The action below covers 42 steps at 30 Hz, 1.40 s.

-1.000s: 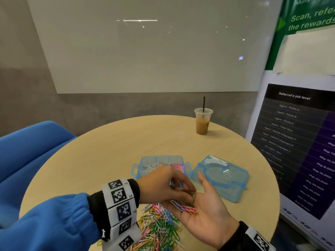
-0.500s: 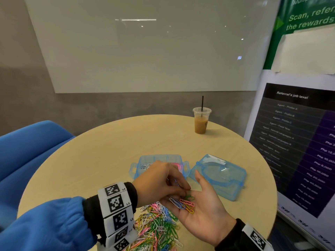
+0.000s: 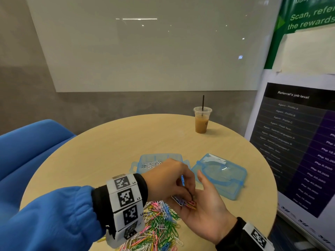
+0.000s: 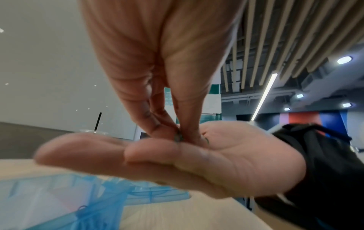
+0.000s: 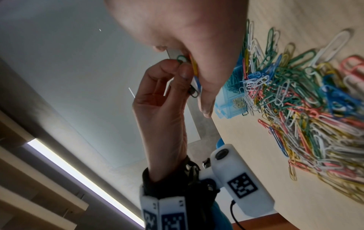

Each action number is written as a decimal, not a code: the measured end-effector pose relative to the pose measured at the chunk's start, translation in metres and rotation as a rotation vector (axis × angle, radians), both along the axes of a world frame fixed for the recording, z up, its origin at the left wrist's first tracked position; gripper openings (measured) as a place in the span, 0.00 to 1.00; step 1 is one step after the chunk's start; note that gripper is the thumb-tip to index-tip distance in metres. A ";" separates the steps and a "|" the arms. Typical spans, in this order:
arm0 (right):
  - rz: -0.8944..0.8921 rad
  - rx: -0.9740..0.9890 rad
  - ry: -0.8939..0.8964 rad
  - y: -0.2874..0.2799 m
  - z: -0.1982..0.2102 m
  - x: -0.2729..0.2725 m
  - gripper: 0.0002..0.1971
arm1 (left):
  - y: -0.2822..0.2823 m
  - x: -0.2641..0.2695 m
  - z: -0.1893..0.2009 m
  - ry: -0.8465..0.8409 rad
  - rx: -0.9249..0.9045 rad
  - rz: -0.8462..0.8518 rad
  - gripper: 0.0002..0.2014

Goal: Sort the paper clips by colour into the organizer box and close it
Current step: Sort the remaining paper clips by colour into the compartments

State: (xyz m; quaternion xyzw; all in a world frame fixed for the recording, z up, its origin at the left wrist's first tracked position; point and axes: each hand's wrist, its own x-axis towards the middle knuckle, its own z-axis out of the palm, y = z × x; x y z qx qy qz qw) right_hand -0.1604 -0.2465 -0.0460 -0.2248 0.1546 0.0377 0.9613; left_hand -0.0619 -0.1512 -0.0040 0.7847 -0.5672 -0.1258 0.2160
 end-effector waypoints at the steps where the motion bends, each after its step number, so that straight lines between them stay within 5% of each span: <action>1: -0.001 -0.013 0.005 0.000 0.000 0.000 0.40 | -0.001 0.000 0.001 0.024 0.012 -0.003 0.03; 7: 0.033 -0.061 0.073 -0.002 -0.002 0.001 0.43 | 0.000 0.016 0.017 0.123 -0.073 0.018 0.03; 11: -0.064 -0.046 0.095 -0.010 -0.008 0.006 0.40 | 0.002 0.046 0.020 0.058 -0.193 0.231 0.05; 15: -0.175 -0.041 0.134 -0.019 -0.007 0.007 0.37 | 0.004 0.071 0.002 -0.001 -0.050 0.336 0.06; 20: -0.231 -0.056 0.135 -0.023 -0.003 0.007 0.37 | 0.004 0.062 -0.014 -0.038 -0.063 0.273 0.07; 26: -0.134 0.003 0.040 -0.025 0.001 0.003 0.42 | 0.004 0.026 -0.017 -0.045 -0.127 -0.134 0.08; 33: -0.076 0.060 -0.052 -0.021 0.000 0.003 0.40 | 0.002 0.024 -0.012 -0.049 -0.152 -0.114 0.03; 42: -0.121 -0.031 0.003 -0.022 -0.002 0.007 0.36 | 0.014 0.039 0.001 0.181 -0.344 0.039 0.01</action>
